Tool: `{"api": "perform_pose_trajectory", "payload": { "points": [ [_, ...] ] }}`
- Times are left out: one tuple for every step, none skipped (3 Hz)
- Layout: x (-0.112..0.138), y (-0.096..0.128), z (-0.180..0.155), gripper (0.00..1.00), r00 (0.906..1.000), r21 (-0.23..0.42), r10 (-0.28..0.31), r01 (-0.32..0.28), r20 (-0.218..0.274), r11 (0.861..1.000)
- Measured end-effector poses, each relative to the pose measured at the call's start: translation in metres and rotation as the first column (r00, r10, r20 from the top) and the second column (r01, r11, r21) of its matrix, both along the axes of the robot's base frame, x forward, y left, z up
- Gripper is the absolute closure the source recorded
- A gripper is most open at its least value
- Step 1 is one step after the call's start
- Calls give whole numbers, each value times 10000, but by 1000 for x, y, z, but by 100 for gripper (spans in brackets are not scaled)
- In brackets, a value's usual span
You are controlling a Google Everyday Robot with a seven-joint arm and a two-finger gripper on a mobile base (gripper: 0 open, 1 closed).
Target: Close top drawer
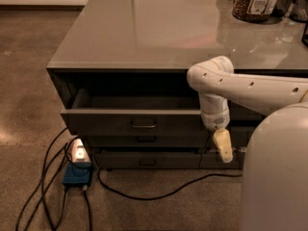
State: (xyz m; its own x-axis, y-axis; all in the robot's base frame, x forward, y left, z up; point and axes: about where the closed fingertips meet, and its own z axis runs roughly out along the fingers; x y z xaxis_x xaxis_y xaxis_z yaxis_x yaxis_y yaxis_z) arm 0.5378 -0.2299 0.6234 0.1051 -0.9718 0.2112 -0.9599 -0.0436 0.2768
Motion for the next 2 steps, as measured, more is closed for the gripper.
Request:
{"api": "perform_pose_trajectory", "payload": {
  "points": [
    [18,-8,40,0,9848,-1149,100,101,1734,9933],
    [18,-7,39,0,9852,-1134,100,97,1712,9935]
  ]
}}
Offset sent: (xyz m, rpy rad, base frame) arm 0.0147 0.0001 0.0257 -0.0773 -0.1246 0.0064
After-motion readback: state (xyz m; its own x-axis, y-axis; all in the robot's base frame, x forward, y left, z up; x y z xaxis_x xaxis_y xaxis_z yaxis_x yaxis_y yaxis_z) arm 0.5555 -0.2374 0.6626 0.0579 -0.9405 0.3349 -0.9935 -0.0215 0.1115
